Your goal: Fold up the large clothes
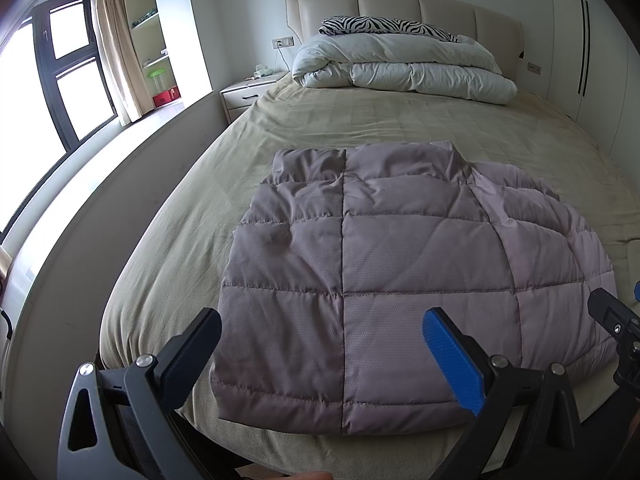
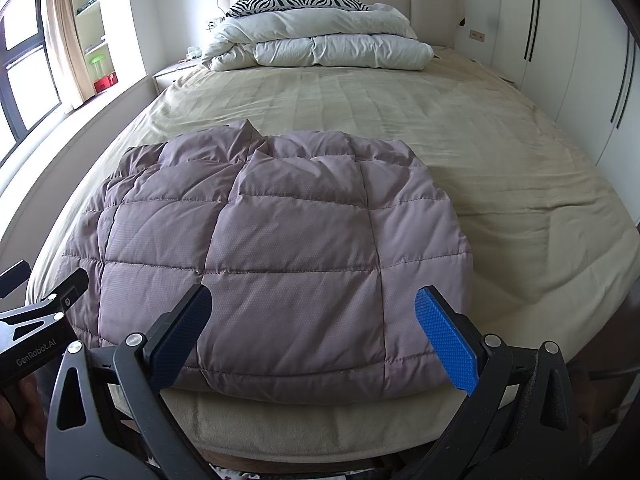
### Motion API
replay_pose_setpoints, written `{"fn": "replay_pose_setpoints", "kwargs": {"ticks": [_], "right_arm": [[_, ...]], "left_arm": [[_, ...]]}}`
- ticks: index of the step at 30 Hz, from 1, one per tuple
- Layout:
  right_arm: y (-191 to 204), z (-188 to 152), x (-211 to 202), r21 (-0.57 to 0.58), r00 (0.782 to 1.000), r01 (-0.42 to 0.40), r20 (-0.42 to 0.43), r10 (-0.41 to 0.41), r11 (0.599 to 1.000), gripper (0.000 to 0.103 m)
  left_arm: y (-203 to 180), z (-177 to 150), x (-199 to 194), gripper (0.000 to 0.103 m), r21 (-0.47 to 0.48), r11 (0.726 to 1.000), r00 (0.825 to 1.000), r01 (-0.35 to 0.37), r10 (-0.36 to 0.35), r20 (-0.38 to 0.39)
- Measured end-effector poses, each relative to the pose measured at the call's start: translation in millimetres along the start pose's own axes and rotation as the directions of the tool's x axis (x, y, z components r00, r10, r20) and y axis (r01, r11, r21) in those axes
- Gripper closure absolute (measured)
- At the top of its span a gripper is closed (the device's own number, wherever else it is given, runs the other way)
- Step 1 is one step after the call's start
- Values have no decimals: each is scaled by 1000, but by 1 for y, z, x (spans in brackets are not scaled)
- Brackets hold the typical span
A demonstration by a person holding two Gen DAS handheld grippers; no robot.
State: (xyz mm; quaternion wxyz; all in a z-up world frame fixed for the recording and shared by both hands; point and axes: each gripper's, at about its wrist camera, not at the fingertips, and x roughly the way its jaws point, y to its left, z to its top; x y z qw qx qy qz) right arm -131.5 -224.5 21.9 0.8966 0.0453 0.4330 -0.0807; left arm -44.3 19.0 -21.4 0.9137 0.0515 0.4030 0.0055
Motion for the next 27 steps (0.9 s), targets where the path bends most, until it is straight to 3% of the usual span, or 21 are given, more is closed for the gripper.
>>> {"fn": "replay_pose_setpoints", "kwargs": {"ticks": [27], "right_arm": [[2, -1, 0, -1, 1000, 0, -2, 0, 1000, 0]], "left_arm": [[0, -2, 0, 0, 2, 1000, 1000, 1, -1, -3]]}}
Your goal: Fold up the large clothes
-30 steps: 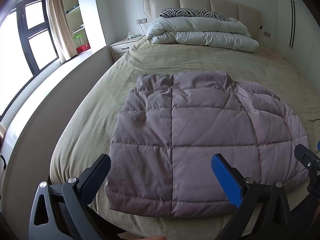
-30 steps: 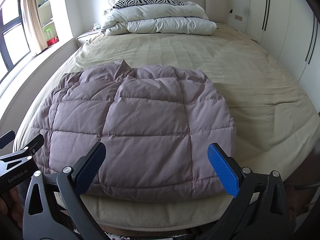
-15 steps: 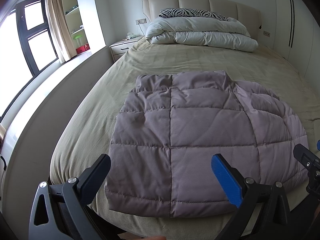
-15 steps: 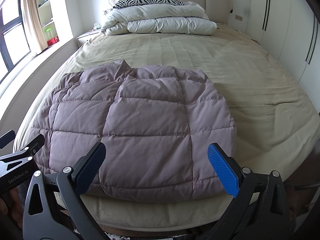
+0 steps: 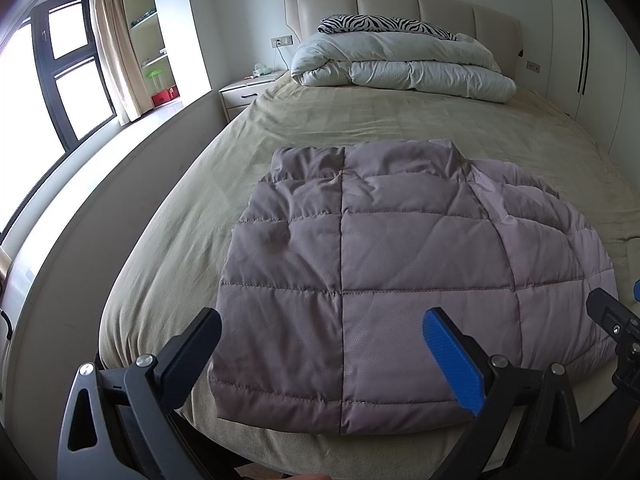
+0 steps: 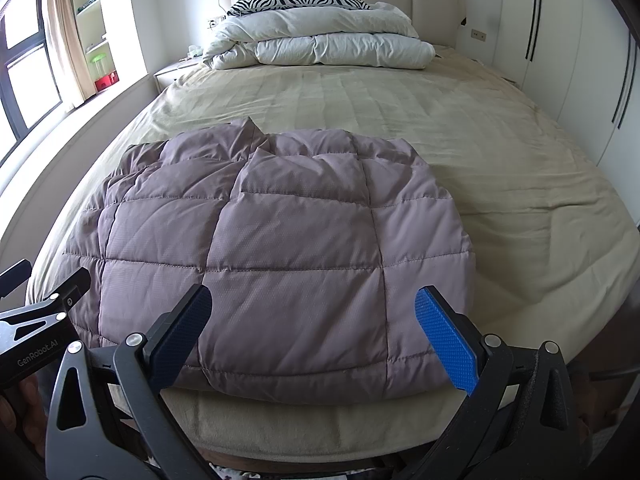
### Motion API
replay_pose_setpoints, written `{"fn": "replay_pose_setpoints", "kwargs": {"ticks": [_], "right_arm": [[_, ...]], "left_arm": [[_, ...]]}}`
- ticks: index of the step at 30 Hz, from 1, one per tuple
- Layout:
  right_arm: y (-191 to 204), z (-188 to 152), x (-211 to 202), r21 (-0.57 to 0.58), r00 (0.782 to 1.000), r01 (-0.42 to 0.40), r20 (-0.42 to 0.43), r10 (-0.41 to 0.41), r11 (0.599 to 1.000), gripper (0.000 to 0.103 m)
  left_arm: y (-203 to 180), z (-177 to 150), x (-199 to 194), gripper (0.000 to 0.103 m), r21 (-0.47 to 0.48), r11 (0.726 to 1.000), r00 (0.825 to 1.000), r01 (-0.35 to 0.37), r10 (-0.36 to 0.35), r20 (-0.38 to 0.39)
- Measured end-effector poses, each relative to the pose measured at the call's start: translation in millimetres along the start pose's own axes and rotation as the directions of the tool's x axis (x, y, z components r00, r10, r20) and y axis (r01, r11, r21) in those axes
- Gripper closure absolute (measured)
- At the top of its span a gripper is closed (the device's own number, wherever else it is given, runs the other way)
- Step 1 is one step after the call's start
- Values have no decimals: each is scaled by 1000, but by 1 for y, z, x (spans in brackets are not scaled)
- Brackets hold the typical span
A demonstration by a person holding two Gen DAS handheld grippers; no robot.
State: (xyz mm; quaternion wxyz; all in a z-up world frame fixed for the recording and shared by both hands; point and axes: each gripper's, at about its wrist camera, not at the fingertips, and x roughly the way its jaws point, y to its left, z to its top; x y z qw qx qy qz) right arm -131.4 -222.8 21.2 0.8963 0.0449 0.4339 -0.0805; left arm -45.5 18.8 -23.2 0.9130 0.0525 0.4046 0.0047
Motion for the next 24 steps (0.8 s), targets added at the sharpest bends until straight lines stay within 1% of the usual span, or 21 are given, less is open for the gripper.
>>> {"fn": "replay_pose_setpoints", "kwargs": {"ticks": [24], "right_arm": [[3, -5, 0, -6, 1000, -4, -6, 4, 1000, 0]], "left_arm": [[0, -1, 0, 0, 1, 1000, 1000, 4, -4, 0]]}}
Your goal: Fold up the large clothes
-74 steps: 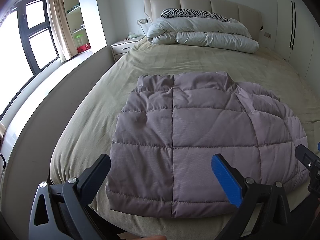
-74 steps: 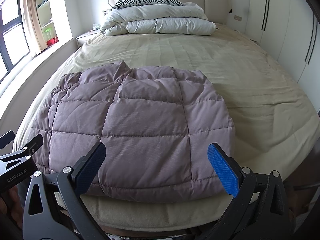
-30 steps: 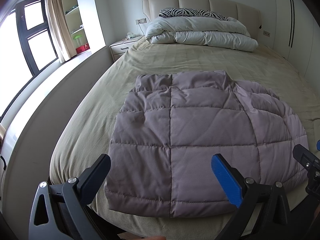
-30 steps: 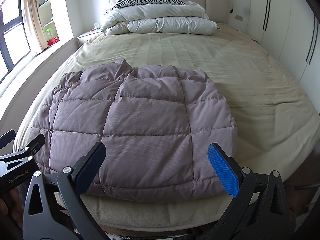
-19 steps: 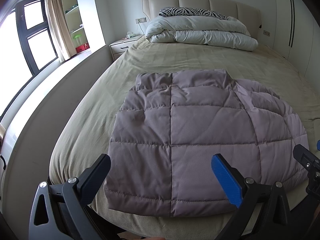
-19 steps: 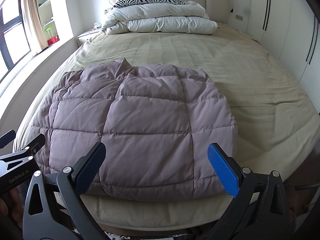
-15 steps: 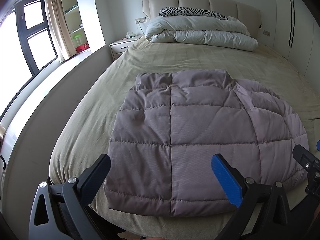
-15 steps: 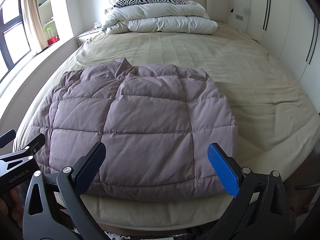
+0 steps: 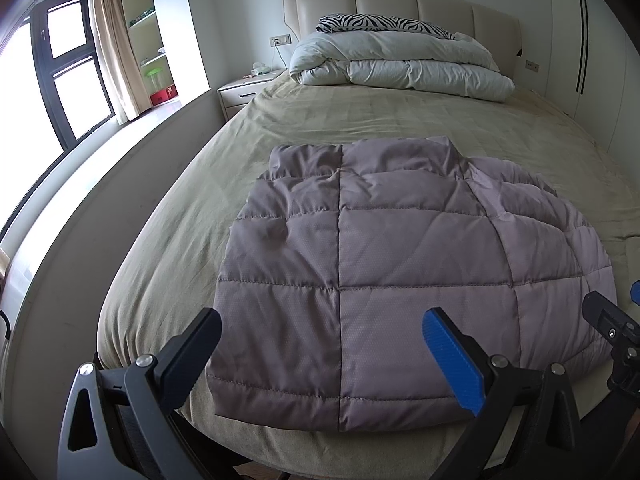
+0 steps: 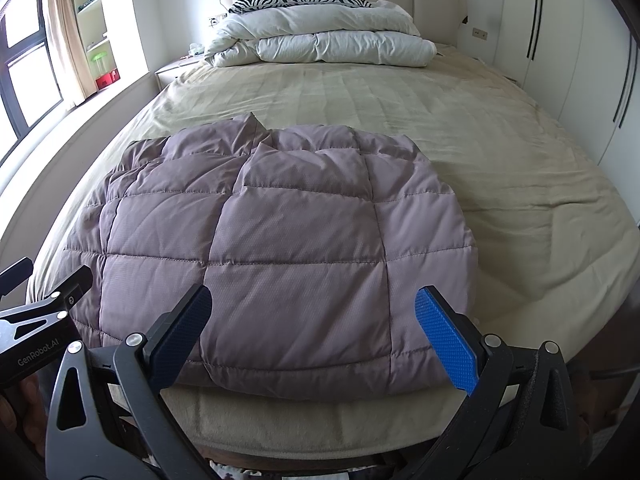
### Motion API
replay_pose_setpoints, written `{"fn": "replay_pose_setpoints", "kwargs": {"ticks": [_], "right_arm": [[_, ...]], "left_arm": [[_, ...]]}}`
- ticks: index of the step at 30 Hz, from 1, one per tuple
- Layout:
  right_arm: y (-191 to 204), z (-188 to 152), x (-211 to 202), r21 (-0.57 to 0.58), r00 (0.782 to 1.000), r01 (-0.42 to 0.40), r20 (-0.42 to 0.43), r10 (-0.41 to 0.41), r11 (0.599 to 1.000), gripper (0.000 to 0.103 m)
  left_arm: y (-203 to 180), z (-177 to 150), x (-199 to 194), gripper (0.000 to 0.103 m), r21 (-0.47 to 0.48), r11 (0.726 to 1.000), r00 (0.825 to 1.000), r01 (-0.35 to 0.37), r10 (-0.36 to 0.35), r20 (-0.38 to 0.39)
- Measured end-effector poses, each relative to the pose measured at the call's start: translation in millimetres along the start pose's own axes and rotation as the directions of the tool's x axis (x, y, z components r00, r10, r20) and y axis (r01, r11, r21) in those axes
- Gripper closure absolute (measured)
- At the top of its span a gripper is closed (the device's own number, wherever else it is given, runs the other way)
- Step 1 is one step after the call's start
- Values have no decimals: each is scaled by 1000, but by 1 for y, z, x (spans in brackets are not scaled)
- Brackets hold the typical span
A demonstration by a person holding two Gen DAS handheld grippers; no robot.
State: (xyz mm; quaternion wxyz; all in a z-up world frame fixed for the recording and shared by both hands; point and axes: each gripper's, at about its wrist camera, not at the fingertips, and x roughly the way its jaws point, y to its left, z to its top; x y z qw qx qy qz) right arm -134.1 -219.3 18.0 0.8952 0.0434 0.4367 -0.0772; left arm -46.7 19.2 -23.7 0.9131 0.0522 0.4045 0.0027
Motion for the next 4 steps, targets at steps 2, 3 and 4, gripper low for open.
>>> {"fn": "replay_pose_setpoints", "kwargs": {"ticks": [2, 3, 4], "right_arm": [[0, 0, 0, 1, 1000, 0, 0, 0, 1000, 0], [0, 0, 0, 2, 1000, 0, 0, 0, 1000, 0], [0, 0, 0, 2, 1000, -1, 0, 1, 1000, 0]], "left_arm": [[-1, -4, -1, 0, 0, 1000, 1000, -1, 1, 9], [-1, -5, -2, 0, 0, 1000, 1000, -1, 1, 10], [-2, -7, -2, 0, 0, 1000, 1000, 2, -2, 10]]}}
